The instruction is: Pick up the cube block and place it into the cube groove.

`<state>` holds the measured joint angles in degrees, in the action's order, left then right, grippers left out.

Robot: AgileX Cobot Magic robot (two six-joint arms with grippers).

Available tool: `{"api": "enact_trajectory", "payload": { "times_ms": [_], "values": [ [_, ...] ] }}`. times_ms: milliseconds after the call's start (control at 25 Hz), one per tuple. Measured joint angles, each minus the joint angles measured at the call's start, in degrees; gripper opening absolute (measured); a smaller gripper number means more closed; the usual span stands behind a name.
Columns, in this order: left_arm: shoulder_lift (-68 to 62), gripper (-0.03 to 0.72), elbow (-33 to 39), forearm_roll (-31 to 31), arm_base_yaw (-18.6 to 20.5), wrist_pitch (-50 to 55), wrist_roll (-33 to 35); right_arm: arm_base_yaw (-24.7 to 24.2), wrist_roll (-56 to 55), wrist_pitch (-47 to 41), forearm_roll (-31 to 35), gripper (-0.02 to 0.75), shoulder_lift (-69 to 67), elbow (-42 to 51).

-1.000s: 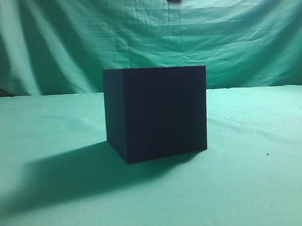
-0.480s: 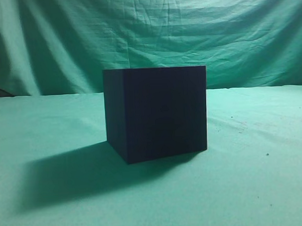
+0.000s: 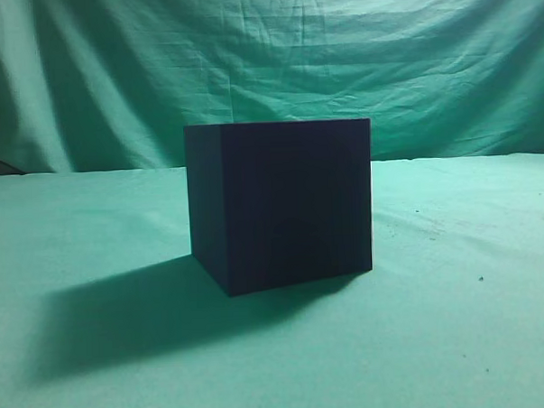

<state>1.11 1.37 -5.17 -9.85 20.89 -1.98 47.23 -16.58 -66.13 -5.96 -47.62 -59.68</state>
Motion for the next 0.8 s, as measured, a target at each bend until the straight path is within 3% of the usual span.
{"api": "enact_trajectory", "payload": {
  "times_ms": [240, 480, 800],
  "values": [
    [0.0, 0.000, 0.0, 0.0, 0.0, 0.0, 0.0, 0.0, 0.0, 9.2, 0.8, 0.000, 10.0, 10.0],
    [0.0, 0.000, 0.0, 0.0, 0.0, 0.0, 0.0, 0.0, 1.4, 7.4, 1.0, 0.000, 12.3, 10.6],
    [0.0, 0.000, 0.0, 0.0, 0.0, 0.0, 0.0, -0.1, 11.7, 13.0, 0.6, 0.000, 12.4, 10.6]
  ]
}}
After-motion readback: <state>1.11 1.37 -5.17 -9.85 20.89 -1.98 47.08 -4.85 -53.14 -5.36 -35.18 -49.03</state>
